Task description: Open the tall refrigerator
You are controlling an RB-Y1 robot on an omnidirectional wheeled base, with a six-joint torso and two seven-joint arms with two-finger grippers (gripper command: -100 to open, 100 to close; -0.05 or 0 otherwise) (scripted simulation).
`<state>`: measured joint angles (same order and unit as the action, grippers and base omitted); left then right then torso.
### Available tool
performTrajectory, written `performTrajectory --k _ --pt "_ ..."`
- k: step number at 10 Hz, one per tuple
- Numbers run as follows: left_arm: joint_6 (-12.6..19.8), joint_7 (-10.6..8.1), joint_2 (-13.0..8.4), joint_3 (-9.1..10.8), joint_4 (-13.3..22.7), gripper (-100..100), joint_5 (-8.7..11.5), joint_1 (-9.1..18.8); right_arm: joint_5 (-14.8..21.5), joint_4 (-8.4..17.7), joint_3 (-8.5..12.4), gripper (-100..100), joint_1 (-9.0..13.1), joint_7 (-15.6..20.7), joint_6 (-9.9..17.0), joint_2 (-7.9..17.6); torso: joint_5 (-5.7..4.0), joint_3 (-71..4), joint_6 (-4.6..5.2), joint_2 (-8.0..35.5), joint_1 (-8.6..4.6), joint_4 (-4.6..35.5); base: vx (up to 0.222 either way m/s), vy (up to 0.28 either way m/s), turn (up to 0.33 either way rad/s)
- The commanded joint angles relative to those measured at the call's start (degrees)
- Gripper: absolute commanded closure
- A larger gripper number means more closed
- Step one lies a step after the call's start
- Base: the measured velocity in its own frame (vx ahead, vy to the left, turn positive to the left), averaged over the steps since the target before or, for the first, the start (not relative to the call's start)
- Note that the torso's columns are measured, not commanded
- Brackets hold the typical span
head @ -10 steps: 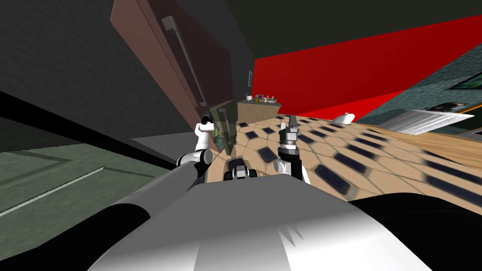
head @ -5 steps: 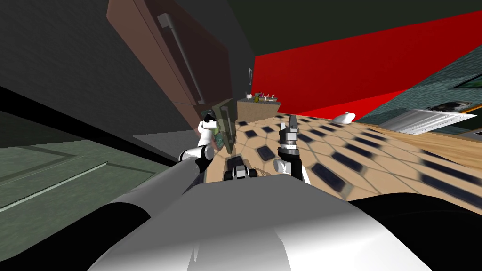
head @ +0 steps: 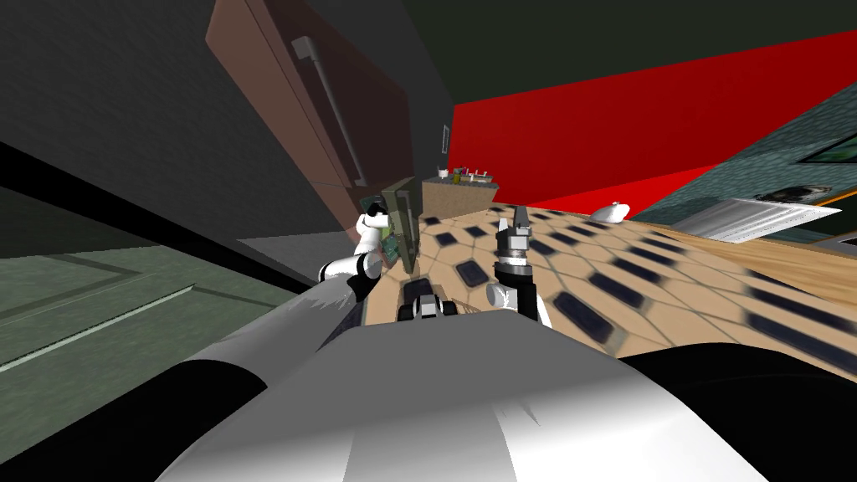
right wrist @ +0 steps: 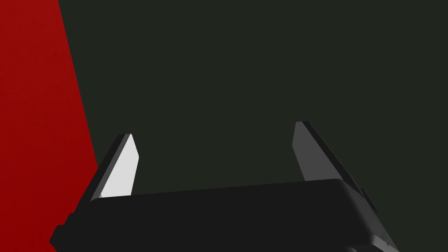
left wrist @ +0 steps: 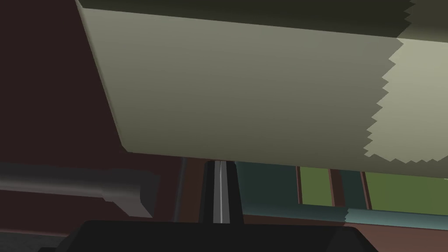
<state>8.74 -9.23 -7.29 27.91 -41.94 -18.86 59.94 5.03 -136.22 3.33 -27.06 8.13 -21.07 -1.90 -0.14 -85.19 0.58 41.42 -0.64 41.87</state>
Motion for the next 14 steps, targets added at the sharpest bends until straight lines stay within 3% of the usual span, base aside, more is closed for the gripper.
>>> performTrajectory --k 1,2,5,6,8,14 --pt "-2.4 0.18 1.1 1.05 7.0 100 -1.4 5.8 0.0 0.0 0.0 0 0.0 0.0 0.0 0.0 -0.05 0.3 0.01 0.3 -0.01 0.1 -0.102 -0.074 -0.026" --pt "-2.4 0.18 1.1 1.05 10.1 100 -1.4 5.8 0.0 0.0 0.0 0 0.0 0.0 0.0 0.0 0.0 0.3 -0.08 0.3 0.31 0.3 -0.027 -0.033 -0.071" --pt "-1.8 0.01 1.1 0.34 8.8 100 -0.9 5.4 0.0 0.0 0.0 0 0.0 0.0 0.0 0.0 0.22 0.5 -0.6 0.7 0.86 0.4 0.016 -0.003 -0.001" --pt "-1.7 0.06 0.7 1.02 8.4 -100 -1.4 5.8 0.0 0.0 0.0 0 0.0 0.0 0.0 0.0 0.18 0.6 -0.59 0.9 0.74 0.4 0.031 -0.121 0.036" --pt "-1.5 0.07 0.3 1.62 7.9 -100 -1.9 6.1 0.0 0.0 0.0 0 0.0 0.0 0.0 0.0 -0.05 0.6 -0.53 0.8 0.03 0.4 0.06 -0.241 0.046" --pt "-0.7 0.12 -1.0 3.55 6.3 -100 -3.4 7.0 0.0 0.0 0.0 0 0.0 0.0 0.0 0.0 0.2 0.7 -0.6 0.9 0.79 0.4 0.049 -0.231 0.036"
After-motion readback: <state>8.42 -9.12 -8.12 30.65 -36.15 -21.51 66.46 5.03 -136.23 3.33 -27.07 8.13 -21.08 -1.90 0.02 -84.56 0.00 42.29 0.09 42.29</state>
